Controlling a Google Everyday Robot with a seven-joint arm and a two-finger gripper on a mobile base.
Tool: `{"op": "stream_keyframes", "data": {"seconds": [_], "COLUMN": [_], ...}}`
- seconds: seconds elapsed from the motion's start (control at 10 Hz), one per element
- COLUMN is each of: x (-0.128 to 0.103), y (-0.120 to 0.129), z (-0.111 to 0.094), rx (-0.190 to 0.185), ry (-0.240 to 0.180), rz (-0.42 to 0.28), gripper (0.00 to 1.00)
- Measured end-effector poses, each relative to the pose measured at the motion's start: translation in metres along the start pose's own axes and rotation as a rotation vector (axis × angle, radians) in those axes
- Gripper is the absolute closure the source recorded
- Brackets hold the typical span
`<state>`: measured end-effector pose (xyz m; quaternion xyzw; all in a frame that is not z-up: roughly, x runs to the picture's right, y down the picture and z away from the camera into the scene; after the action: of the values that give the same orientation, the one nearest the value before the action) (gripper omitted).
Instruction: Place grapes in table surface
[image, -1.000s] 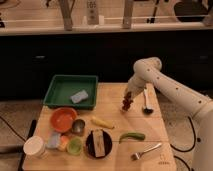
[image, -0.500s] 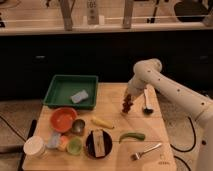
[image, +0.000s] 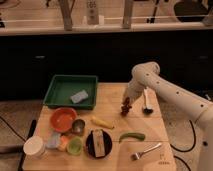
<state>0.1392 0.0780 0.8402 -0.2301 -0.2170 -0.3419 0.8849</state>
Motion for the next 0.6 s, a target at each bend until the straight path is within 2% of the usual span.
{"op": "stream_keyframes", "data": {"seconds": [0.6], "x": [-0.0059], "y": [0.0069], "z": [0.0098], "rx": [-0.003], "ry": [-0.015], "rz": [-0.032], "gripper": [1.00]}}
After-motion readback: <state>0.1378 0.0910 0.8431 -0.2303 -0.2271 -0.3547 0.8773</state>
